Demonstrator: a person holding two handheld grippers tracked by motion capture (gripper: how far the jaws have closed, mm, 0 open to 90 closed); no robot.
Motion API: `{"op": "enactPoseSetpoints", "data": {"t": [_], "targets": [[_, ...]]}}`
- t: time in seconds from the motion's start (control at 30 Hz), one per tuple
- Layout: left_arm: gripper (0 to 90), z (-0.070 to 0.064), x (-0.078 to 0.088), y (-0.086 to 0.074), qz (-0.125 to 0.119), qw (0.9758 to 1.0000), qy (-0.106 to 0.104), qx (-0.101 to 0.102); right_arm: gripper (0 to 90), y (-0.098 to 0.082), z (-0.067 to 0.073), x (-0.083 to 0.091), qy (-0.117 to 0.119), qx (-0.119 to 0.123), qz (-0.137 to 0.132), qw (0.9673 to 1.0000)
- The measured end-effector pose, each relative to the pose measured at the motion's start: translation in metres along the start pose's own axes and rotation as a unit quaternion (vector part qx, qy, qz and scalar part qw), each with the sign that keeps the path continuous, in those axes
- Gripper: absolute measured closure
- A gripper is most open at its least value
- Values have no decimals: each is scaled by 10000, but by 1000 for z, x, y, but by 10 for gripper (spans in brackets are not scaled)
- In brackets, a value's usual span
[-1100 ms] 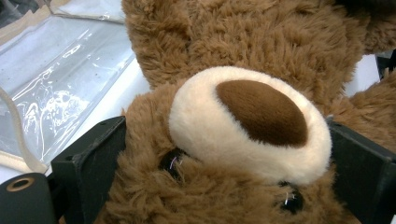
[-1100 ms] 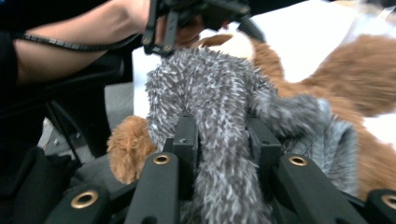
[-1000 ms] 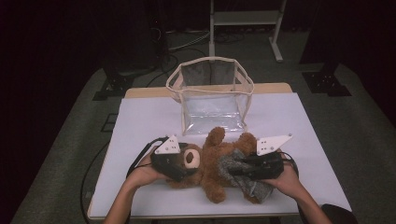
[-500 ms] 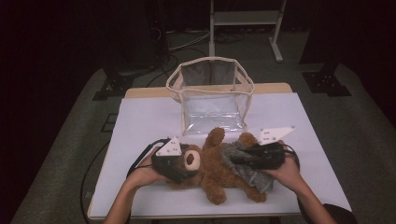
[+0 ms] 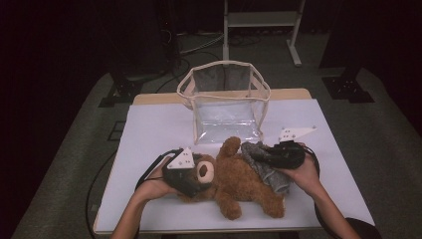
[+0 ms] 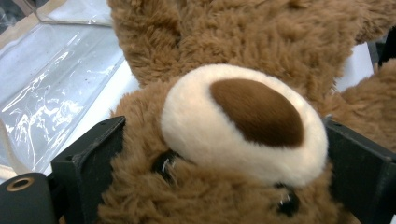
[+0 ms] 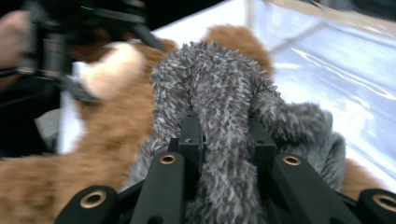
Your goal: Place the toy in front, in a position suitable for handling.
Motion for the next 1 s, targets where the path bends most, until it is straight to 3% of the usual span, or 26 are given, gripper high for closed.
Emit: {"op": "enactPoseSetpoints", "data": {"t": [0.1, 0.13, 0.2, 0.3, 0.43, 0.57, 0.67, 0.8, 0.9, 1.0], "targets": [[69, -3, 0, 0, 23, 10000, 0, -77, 721, 5, 19, -1, 471, 113, -140, 9987], [69, -3, 0, 0, 20, 10000, -5, -83, 720, 5, 23, -3, 516, 166, -122, 9985], [77, -4, 0, -1, 47, 9999, -15, -114, 719, 8, 26, -9, 422, 335, -37, 9985], [110, -4, 1, 0, 56, 9999, -30, -146, 718, 8, 12, -10, 230, 205, -27, 9995], [111, -3, 1, -1, 34, 9999, -52, -112, 716, -2, -21, -7, -238, -217, -21, 9995], [110, -2, 0, -1, -4, 10000, -48, -80, 719, -10, -37, 0, -554, -430, 2, 9975], [107, -3, 1, -1, 18, 9999, -37, -128, 722, -9, -31, 2, -476, -386, -48, 9981], [105, -3, 2, -1, 23, 9998, -21, -183, 720, -5, -9, 4, -96, -211, -159, 9996], [106, -4, 3, -1, 13, 9998, -18, -198, 719, -7, -3, 8, -98, -113, -131, 9998], [106, -2, 3, -1, -10, 9999, 15, -131, 720, -11, -14, 14, -330, -157, -58, 9993]]}}
Point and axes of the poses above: each handheld gripper's, and its own axes: x roughly backward along the jaws, y roughly out of its top, z roughly to its left, the point moved 1 cm from there along -x, roughly forward along the jaws, and after that the axes turned 10 degrees about -z, right-handed, at the moved point
